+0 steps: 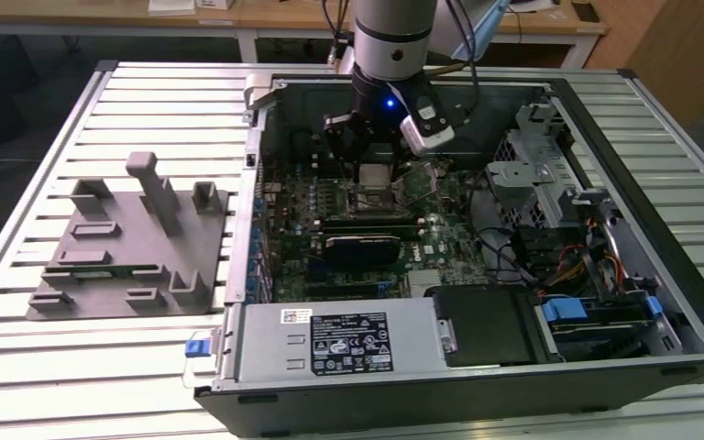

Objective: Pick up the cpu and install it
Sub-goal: 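Place the cpu into insertion slot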

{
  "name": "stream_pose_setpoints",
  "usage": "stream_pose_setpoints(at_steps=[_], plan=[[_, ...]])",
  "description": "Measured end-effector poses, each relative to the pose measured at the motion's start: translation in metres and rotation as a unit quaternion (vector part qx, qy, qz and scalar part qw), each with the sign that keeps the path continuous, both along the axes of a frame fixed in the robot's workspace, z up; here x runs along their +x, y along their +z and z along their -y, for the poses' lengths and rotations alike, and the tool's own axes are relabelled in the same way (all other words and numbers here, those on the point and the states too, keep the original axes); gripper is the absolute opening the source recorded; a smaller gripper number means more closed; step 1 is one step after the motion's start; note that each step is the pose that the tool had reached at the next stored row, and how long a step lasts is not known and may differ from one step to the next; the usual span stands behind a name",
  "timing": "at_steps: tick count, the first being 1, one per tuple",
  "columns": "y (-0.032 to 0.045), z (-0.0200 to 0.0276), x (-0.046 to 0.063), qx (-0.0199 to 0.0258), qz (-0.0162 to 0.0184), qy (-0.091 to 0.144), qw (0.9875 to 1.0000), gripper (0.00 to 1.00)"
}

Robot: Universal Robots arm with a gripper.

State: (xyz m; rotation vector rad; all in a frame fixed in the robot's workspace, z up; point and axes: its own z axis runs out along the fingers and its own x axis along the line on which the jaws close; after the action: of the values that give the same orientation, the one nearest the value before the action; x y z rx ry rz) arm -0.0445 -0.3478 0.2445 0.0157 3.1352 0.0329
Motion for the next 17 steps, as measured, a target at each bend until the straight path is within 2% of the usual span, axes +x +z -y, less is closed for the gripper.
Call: stream_pose_setpoints(at_steps=[10,14,17], plan=[[-0.0001,0.0000,0.0000,0.0000,0.0000,0.000,1.0000,0.54],[-0.0002,0.0000,0.0000,0.0001,0.0000,-0.029,0.9996,0.54],[-0.0002,0.0000,0.0000,0.0000,0.0000,-0.055,0.9985,0.54]])
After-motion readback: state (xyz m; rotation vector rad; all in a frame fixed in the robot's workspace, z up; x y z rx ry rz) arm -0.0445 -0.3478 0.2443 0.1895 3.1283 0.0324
